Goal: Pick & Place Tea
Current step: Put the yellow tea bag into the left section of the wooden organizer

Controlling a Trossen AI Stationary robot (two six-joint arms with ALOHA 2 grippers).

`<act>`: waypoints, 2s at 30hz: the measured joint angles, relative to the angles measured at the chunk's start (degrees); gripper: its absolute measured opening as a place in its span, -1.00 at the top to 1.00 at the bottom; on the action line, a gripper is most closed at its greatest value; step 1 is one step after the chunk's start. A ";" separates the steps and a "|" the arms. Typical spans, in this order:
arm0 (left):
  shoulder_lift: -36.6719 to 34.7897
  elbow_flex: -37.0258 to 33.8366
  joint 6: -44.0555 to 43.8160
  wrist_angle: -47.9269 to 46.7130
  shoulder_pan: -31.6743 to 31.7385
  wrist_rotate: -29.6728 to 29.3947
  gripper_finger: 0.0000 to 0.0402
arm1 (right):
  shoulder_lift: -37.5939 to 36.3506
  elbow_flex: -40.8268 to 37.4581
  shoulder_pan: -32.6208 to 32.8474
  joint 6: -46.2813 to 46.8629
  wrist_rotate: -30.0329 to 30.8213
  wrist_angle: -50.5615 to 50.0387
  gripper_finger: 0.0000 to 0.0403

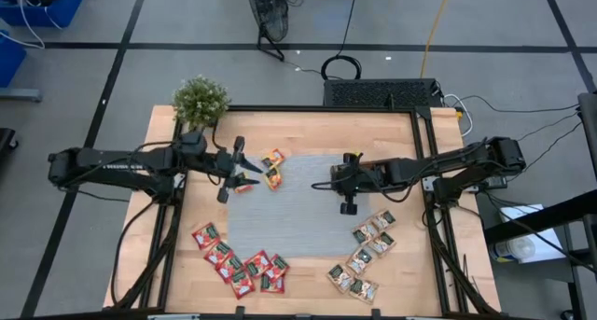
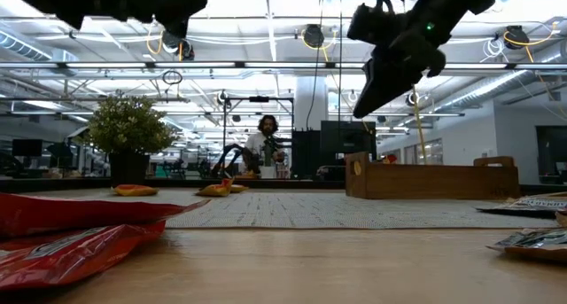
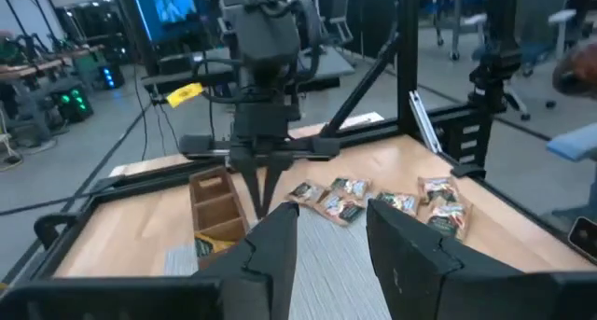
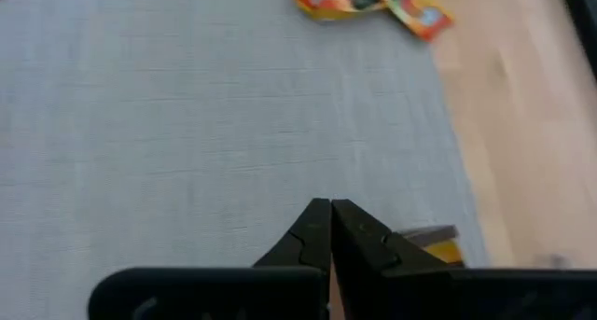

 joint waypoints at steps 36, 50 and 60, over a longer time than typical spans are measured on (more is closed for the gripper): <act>-0.22 -4.73 -9.66 0.61 -0.04 -27.15 0.32 | -23.64 -39.69 6.95 -3.72 -1.14 50.03 1.00; 17.59 9.06 -20.55 -42.37 1.95 -26.88 0.32 | -23.64 -41.68 6.95 -3.81 -1.14 52.43 1.00; 23.80 9.34 -28.82 -50.31 -5.00 -26.63 0.32 | -23.62 -41.68 6.95 -4.22 -1.14 52.41 1.00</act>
